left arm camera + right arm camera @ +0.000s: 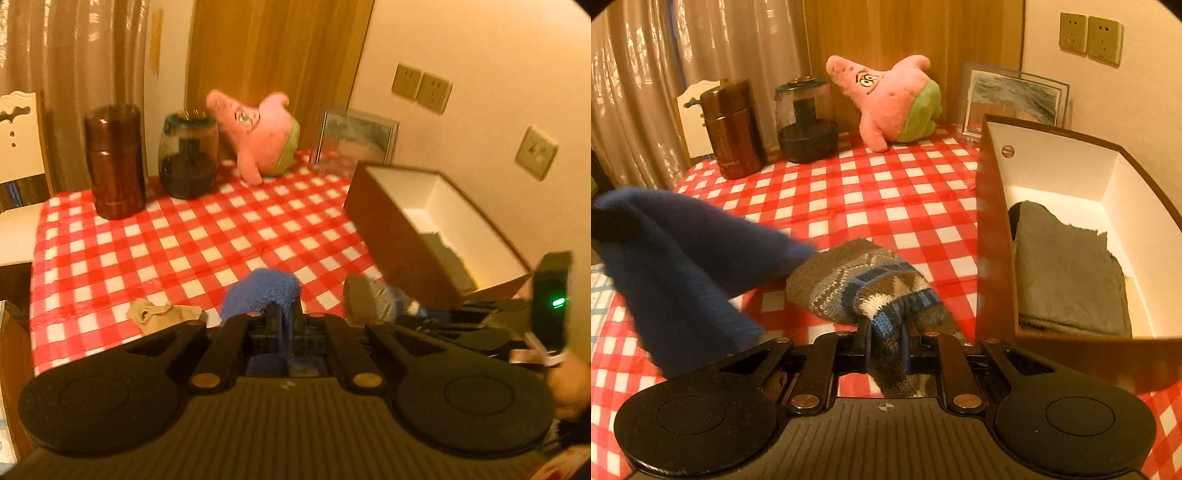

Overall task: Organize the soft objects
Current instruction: 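Lift the striped sock with the right tool while the left tool regrasps the blue towel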

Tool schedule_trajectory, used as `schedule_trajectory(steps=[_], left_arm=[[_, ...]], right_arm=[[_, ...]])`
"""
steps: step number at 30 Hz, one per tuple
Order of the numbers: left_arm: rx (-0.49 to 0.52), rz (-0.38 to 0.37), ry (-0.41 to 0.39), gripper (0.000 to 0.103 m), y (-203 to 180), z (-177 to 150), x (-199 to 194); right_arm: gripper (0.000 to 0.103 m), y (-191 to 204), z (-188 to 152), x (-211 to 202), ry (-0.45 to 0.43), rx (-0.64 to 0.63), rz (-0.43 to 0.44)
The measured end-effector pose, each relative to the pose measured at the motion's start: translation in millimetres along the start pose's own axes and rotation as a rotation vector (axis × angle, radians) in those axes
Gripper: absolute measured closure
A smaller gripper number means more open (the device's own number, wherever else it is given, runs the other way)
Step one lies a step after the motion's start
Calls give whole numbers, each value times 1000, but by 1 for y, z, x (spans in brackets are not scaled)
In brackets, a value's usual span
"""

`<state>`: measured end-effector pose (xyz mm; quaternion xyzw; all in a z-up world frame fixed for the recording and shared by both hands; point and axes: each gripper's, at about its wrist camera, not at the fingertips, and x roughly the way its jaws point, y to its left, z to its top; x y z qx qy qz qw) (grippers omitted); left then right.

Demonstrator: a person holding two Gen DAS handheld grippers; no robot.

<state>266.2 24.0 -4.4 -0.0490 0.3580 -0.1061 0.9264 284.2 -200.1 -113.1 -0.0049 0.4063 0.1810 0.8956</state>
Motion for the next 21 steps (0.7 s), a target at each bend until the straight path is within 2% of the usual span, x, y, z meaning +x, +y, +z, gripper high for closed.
schedule_trajectory(steps=[3,6,12,14,15,21], left_arm=[[-9,-9,-32,101,1,-3,-29],[-31,-9,-11,100,7,-13,-38],[-70,65,197,88,20,-56,10],[-70,86,243,74,22,-69,26],[-66,98,264,70,23,-75,34],[-37,175,308,64,37,-92,53]], right_arm=[[88,1,-8,-8,12,6,12],[88,4,-16,-14,25,8,22],[88,9,-27,-18,61,15,48],[88,10,-30,-19,67,13,52],[88,11,-31,-19,72,11,53],[88,10,-38,-16,108,27,52]])
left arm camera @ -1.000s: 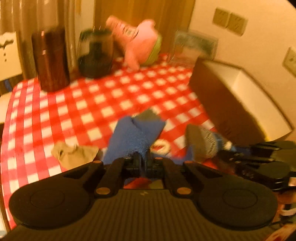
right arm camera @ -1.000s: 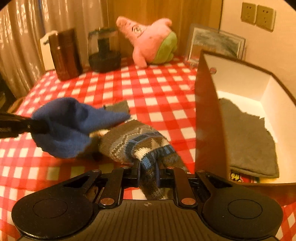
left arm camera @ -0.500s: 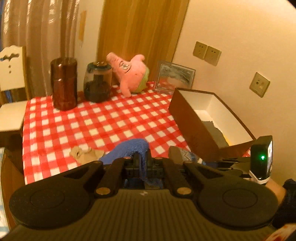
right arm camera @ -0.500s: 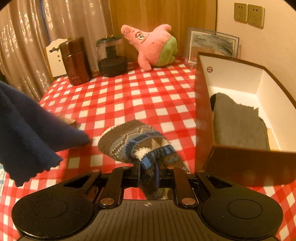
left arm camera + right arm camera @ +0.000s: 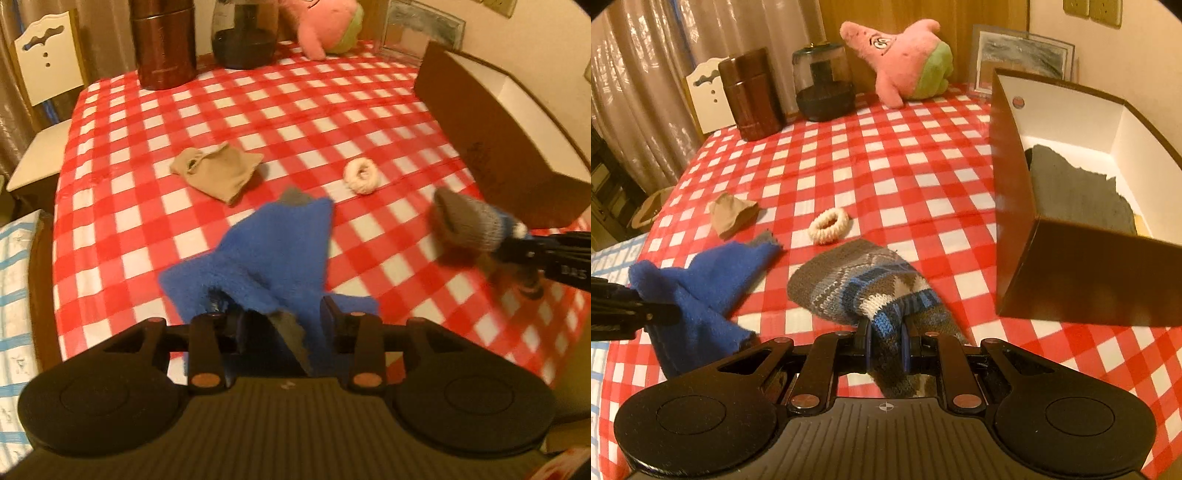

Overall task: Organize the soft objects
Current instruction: 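Lift the striped sock with the right tool while the left tool regrasps the blue towel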

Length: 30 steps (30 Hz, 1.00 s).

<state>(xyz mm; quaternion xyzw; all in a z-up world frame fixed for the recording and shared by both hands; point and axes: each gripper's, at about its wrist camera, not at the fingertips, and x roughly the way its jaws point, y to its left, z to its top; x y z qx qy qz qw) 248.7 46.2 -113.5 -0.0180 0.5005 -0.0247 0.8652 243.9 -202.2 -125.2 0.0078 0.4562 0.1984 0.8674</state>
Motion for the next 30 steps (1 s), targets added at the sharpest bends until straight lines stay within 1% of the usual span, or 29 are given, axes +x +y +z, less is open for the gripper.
schedule_trajectory(steps=[2,7,12,15,17,22,24,27,28,30], left_arm=[[-14,6,2,56,5,0,4],[-44,62,46,56,11,-1,19],[-67,16,38,54,24,-8,-4],[-88,13,39,50,36,-15,-15],[-125,25,31,43,47,-18,-16],[-249,-4,42,42,67,-18,5],[-279,-1,45,42,69,-18,15],[-291,-7,42,39,66,-16,25],[-284,-9,37,37,63,-14,27],[-247,-2,25,36,54,-10,32]], right_arm=[[88,0,-1,0,4,0,-2],[88,-2,-2,4,20,10,-4],[88,-1,0,7,25,13,-4],[88,-2,1,10,32,25,-2],[88,-2,2,12,35,28,-1],[88,-1,8,17,37,38,3],[88,-1,9,19,41,42,3],[88,0,8,19,44,38,-3],[88,-1,8,18,48,38,-6],[88,-1,6,19,52,46,-10]])
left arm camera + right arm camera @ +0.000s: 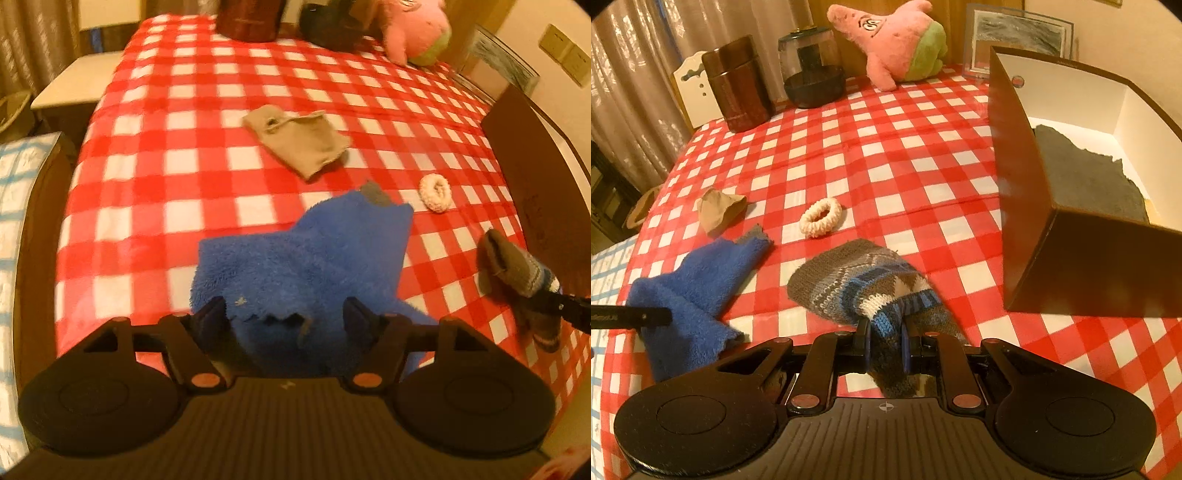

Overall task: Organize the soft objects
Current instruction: 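Lift the striped sock with the right tool while the left tool regrasps the blue towel, then carry the striped sock and blue towel over the brown box with both tools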

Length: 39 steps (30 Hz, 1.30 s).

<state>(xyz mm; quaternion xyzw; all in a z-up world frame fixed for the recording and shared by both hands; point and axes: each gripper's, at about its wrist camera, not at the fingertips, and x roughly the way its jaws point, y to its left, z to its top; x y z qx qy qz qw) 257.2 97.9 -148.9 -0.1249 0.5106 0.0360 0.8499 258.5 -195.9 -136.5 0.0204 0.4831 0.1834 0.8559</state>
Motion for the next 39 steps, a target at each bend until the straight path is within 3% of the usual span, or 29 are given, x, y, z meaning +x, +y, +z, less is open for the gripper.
schedule_trajectory(steps=[4,6,8,10,21,39], left_arm=[[110,48,-38,43,-26,1,10],[152,49,-59,59,-34,1,11],[194,36,-67,82,-39,2,10],[228,29,-64,85,-45,3,9],[288,-34,-113,88,-71,10,-25],[398,-123,-331,89,-136,42,-114]], right_arm=[[88,-1,-2,1,11,12,-7],[88,0,-3,0,10,11,-10],[88,0,-3,0,8,11,-10],[88,-1,-4,-1,6,17,-12],[88,-1,-1,-25,-56,1,-2],[88,-12,14,-91,-181,22,34]])
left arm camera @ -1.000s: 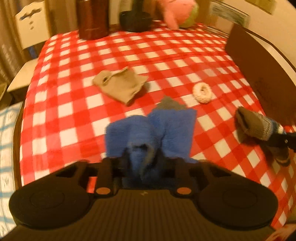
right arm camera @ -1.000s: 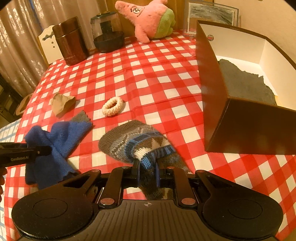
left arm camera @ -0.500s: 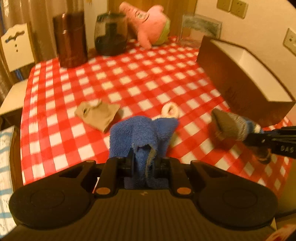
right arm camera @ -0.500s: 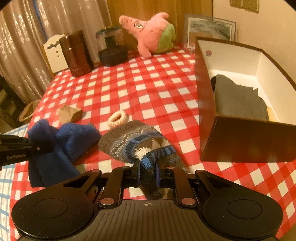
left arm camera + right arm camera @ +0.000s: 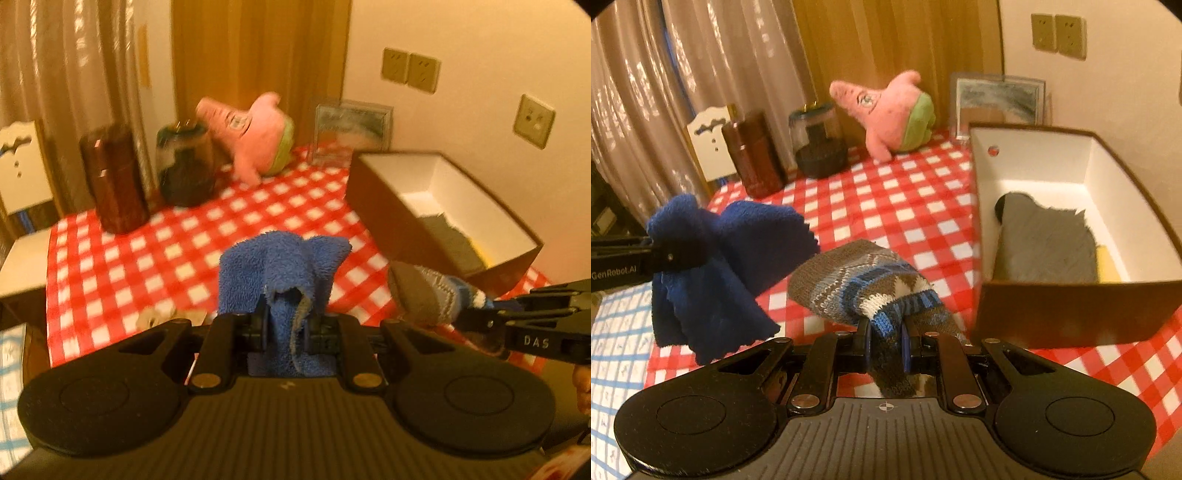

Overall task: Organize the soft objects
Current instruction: 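Carry the striped sock and blue towel over the brown box with both tools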

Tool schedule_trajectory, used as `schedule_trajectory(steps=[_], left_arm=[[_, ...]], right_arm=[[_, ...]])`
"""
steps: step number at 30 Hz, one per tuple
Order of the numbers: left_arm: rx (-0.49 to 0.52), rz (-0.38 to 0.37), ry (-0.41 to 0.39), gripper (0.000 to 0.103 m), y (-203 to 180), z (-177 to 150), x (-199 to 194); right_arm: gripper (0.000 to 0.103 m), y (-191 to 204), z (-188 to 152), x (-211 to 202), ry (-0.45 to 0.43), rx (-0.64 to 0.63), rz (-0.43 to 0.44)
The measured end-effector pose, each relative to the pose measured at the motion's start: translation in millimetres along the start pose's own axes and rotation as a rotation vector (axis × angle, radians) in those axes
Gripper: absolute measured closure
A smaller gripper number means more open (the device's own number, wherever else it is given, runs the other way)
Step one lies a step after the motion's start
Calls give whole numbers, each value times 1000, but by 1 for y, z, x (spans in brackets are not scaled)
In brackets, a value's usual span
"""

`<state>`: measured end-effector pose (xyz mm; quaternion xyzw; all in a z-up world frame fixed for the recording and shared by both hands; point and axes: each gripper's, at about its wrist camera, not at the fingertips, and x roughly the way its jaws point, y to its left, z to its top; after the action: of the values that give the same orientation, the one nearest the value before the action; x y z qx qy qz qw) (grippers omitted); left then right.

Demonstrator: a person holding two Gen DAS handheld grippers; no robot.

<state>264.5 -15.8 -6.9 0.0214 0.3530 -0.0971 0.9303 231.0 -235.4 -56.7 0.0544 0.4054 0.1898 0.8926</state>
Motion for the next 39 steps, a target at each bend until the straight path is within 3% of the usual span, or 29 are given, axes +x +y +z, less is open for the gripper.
schedule_trajectory(steps=[9,19,28,39], left_arm=[[79,-76,-109,89,-46,48,-7],[145,-179,-168,88,-106,99,27],[184,-244,-153,88,-149,129,73],[224,-264,-108,88,-173,159,141]], right_arm=[[88,-31,24,-36,-88,36,-52],[88,-88,62,-49,-163,99,-157],[88,-138,83,-39,-172,171,-205],[88,-188,103,-10,-159,260,-247]])
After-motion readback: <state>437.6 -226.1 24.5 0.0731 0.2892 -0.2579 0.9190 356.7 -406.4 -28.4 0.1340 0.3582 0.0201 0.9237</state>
